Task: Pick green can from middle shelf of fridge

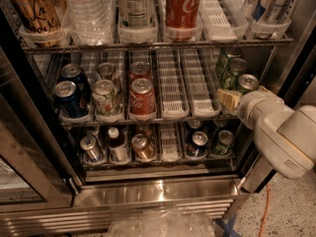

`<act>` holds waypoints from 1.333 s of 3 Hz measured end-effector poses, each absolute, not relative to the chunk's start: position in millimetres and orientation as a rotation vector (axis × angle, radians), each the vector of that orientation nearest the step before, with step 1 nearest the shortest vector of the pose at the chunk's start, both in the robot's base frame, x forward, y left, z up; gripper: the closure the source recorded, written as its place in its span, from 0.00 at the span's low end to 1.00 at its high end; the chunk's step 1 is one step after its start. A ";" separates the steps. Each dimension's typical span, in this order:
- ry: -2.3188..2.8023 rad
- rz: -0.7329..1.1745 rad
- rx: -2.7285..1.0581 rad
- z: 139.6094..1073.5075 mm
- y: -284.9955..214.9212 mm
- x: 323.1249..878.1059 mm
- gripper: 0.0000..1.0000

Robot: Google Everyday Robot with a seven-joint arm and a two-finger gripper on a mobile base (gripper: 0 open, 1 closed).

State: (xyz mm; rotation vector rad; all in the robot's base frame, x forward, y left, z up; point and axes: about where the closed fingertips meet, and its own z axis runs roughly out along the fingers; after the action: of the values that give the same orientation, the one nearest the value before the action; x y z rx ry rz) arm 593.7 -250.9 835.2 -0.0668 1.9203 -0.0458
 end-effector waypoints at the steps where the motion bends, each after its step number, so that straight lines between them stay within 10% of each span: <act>1: 1.920 -0.046 -0.067 835.2 -250.9 593.7 0.41; 4: 1.920 -0.046 -0.067 835.2 -250.8 593.7 1.00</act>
Offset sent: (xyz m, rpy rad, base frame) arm 0.0000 0.0000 0.0000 0.0000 0.0000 0.0000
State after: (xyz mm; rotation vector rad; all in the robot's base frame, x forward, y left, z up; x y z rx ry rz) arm 593.7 -250.8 835.2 -0.0668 1.9203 -0.0456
